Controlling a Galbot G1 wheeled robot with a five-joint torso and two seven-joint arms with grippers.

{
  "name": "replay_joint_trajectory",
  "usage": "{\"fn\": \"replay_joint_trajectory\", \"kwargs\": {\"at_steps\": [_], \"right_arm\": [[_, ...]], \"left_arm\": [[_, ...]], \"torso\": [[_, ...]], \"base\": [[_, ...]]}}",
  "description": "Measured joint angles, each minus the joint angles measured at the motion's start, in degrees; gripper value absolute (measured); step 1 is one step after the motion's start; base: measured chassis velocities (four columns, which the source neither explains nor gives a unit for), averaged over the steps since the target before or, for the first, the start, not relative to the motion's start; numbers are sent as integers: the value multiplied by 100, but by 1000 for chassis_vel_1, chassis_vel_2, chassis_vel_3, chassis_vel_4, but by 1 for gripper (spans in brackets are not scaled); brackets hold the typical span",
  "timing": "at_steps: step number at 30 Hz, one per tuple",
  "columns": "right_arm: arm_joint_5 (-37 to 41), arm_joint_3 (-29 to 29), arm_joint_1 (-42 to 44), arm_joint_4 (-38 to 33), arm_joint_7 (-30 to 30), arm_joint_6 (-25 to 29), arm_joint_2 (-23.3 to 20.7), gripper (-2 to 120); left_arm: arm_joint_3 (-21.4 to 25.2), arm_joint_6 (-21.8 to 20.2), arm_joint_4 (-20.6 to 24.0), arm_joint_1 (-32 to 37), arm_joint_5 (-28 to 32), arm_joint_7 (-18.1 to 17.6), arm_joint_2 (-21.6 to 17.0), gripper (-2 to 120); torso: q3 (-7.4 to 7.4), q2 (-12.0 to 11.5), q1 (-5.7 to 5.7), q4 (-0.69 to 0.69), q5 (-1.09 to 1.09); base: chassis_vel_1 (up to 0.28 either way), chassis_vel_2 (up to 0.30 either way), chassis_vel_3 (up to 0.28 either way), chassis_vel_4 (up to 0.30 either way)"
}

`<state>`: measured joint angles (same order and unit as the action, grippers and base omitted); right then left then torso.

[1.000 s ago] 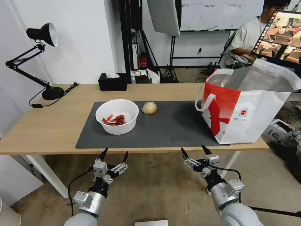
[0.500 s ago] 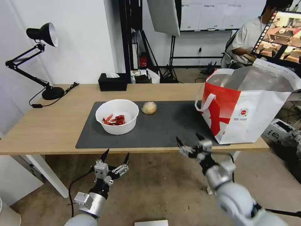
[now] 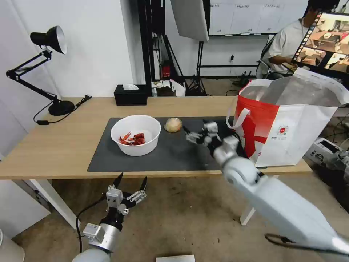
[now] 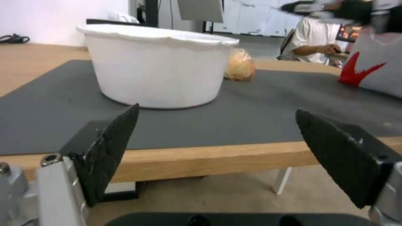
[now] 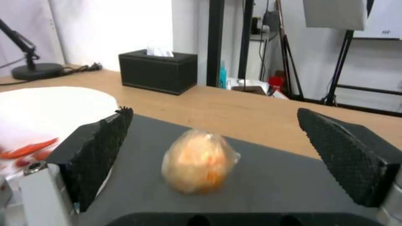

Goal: Pick up the trash from the table and place it into the takeout bag.

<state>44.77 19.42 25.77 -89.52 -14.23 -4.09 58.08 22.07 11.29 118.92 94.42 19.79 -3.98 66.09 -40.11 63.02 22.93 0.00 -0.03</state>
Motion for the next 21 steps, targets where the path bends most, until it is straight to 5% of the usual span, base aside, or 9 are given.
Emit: {"fn": "replay_joint_trajectory", "kwargs": {"at_steps": [8, 10, 21], "right_arm": [[40, 483, -742, 1367, 94, -95, 796, 100], [14, 543, -1074, 2160, 205, -198, 1196, 100], [-286, 576, -1460, 3134, 536, -685, 1829, 100]], "left_arm": [[13, 6, -24, -9, 16, 2, -1, 100], [12, 8, -44, -19, 20, 2, -1, 100], [22, 13, -57, -37, 82, 3, -34, 100]], "torso": [[0, 0, 0, 1, 1], [0, 0, 0, -1, 1], [0, 0, 0, 0, 2]], "base": [[0, 0, 0, 0], [0, 0, 0, 0], [0, 0, 0, 0]]}}
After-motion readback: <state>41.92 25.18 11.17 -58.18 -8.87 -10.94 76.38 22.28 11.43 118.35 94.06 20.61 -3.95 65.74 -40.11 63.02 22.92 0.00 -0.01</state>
